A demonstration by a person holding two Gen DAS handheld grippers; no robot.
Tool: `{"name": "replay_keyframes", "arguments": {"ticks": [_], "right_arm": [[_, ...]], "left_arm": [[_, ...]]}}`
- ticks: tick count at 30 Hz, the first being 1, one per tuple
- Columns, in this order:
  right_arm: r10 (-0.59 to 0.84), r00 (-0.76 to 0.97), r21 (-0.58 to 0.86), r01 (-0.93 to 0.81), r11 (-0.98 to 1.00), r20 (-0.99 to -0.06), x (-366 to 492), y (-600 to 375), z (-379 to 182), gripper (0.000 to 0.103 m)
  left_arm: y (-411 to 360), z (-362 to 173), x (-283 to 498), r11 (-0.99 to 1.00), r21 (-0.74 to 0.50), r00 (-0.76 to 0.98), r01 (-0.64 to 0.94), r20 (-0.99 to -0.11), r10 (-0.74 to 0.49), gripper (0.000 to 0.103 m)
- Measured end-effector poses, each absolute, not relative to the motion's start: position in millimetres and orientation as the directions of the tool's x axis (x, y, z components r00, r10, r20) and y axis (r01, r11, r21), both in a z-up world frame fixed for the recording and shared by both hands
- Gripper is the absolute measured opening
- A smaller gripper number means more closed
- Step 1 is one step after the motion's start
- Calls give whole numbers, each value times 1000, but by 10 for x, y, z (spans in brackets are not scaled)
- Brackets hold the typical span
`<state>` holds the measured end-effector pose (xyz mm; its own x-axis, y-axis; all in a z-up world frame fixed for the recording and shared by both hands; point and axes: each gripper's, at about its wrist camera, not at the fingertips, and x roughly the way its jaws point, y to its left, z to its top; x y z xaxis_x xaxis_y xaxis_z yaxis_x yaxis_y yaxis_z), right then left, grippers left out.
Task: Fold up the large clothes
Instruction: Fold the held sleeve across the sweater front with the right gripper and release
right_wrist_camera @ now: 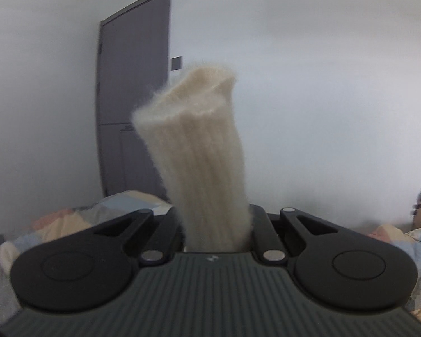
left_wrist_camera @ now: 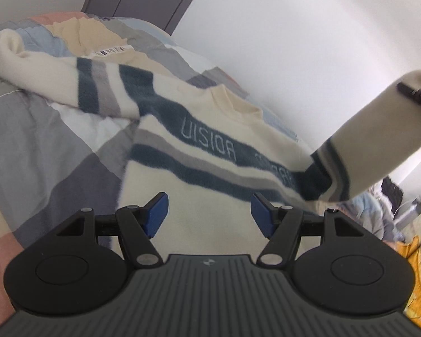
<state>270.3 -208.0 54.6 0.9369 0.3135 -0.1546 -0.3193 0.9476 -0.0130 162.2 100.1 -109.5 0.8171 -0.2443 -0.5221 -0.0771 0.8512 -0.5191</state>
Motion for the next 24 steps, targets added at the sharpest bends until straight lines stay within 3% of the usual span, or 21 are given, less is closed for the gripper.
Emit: {"name": "replay_keyframes", "arguments": {"ticks": [8, 16, 18, 21, 22, 24], "right_arm": [[480, 794, -93, -546, 832, -373, 2091, -1056, -510, 10], [482, 649, -62, -631, 773, -589, 1871, -601, -1563, 13], [501, 582, -2, -654, 756, -641, 1841, -536, -1655, 21], [550, 519, 45, -699, 713, -654, 1721, -399, -1656, 44], [563, 512, 43, -714, 699, -649, 1687, -411, -1634, 56], [587, 498, 33, -744, 668, -638, 1597, -461, -1569, 60]], "left_arm": [[1438, -1138, 1489, 796, -585, 844, -156, -497, -200, 70], [1588, -1225, 1549, 795, -576, 849, -191, -503, -161, 70], [1578, -1221, 1563, 799, -572, 852, -183, -498, -162, 70], [1524, -1225, 1575, 808, -564, 858, -170, -488, -160, 70], [1504, -1227, 1589, 811, -561, 858, -164, -488, -164, 70], [1458, -1234, 1605, 817, -555, 855, -154, -490, -171, 70]]}}
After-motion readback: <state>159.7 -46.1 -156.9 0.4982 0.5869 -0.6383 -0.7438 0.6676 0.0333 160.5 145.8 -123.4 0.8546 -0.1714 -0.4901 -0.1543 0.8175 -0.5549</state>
